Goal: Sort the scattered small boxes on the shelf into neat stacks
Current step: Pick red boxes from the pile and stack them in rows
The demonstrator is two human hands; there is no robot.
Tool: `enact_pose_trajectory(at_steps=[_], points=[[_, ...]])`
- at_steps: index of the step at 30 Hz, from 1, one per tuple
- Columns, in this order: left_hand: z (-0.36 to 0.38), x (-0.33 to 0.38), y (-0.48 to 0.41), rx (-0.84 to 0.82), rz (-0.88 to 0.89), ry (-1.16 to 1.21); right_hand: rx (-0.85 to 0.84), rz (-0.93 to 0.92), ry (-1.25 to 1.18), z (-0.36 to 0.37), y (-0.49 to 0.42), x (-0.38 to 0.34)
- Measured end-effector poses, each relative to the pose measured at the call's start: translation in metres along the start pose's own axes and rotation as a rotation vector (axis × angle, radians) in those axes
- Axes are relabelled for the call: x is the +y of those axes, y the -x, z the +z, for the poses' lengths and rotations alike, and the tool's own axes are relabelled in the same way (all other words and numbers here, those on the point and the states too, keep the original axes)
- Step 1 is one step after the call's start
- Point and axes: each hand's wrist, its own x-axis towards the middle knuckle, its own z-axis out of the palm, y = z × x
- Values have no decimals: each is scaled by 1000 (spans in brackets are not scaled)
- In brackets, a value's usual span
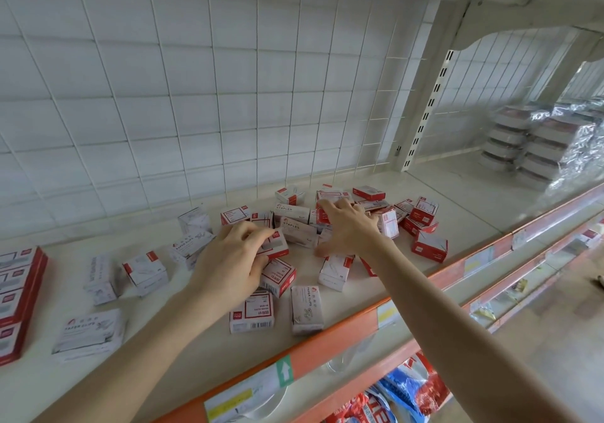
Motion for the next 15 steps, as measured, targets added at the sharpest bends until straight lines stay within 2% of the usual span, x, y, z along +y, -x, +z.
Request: enact_pose_trajectory(at_steps=[7, 15], points=[[-3, -8, 5, 12, -4, -45, 8, -7, 93, -3, -4, -1], [-1, -4, 5, -26, -23, -41, 90, -7, 30, -2, -1, -3]])
